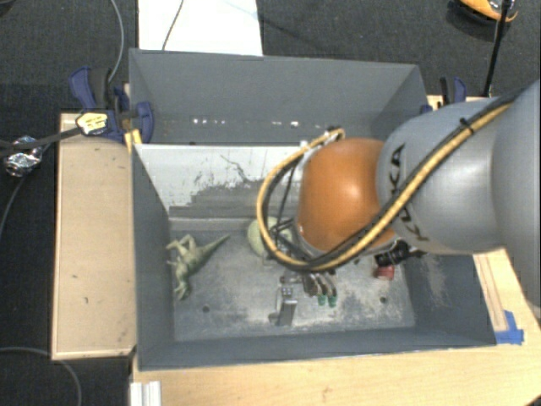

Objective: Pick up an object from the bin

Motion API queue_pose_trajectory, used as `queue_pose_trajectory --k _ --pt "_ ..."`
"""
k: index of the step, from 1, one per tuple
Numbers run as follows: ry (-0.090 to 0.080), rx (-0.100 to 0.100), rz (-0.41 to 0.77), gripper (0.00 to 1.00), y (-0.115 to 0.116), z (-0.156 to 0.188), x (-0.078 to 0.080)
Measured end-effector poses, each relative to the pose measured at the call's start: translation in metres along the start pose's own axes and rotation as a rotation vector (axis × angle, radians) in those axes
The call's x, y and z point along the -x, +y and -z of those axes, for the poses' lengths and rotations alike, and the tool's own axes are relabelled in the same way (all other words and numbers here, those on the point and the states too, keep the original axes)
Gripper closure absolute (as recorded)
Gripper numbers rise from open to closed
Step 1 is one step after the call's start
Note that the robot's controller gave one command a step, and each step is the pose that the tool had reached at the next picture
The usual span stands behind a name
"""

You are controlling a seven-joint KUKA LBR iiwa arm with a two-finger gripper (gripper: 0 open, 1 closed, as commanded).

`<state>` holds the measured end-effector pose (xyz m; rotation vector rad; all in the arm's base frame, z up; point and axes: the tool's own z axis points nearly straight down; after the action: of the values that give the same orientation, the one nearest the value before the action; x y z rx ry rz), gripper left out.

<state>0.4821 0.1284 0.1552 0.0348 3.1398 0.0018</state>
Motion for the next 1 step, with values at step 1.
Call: queue_pose_trajectory --k 1 --pt "0.000 0.000 -0.001 0.00 0.0000 0.0000 0.0000"
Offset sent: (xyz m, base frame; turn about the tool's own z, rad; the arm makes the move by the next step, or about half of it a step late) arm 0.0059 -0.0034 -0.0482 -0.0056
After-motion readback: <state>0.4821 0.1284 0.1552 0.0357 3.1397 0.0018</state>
